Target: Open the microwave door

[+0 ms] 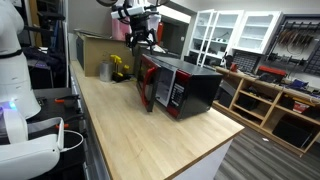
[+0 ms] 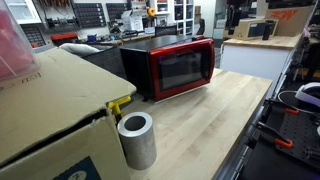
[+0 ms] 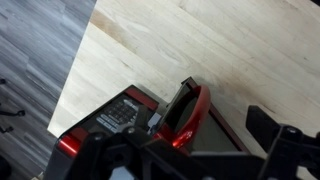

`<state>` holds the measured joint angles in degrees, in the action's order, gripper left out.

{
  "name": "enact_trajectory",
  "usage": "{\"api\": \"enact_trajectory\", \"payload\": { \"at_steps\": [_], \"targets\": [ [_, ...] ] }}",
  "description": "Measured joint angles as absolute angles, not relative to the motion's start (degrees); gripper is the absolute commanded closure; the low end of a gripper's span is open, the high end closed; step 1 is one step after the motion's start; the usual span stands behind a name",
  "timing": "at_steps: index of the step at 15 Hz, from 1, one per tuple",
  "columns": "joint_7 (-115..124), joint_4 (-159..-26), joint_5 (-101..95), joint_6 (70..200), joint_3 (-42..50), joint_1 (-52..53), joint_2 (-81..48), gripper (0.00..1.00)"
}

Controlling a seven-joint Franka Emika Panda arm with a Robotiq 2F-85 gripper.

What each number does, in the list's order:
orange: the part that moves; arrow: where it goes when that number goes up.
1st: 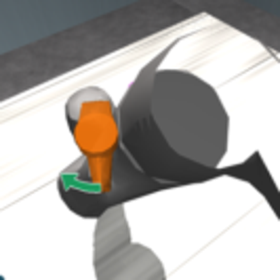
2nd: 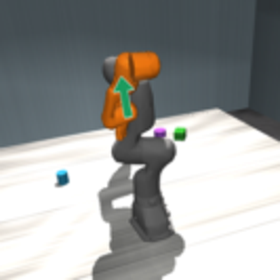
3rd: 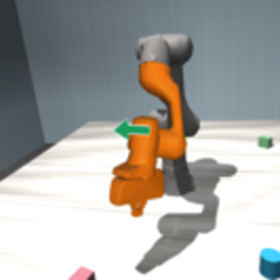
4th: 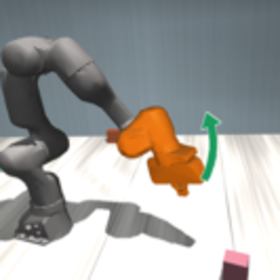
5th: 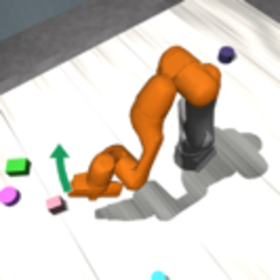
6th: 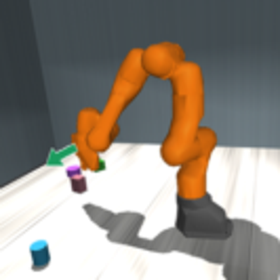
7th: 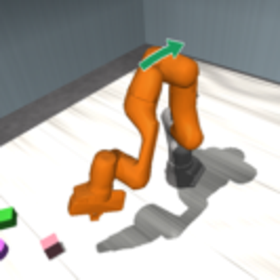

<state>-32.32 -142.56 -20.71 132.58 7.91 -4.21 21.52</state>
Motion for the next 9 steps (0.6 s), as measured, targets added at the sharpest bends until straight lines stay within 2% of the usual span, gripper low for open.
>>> {"api": "enact_trajectory", "payload": {
  "at_steps": [9],
  "targets": [
    [-45.15, -124.03, -14.96, 130.87, 8.74, -2.15, 0.04, 0.0]
  ]
}}
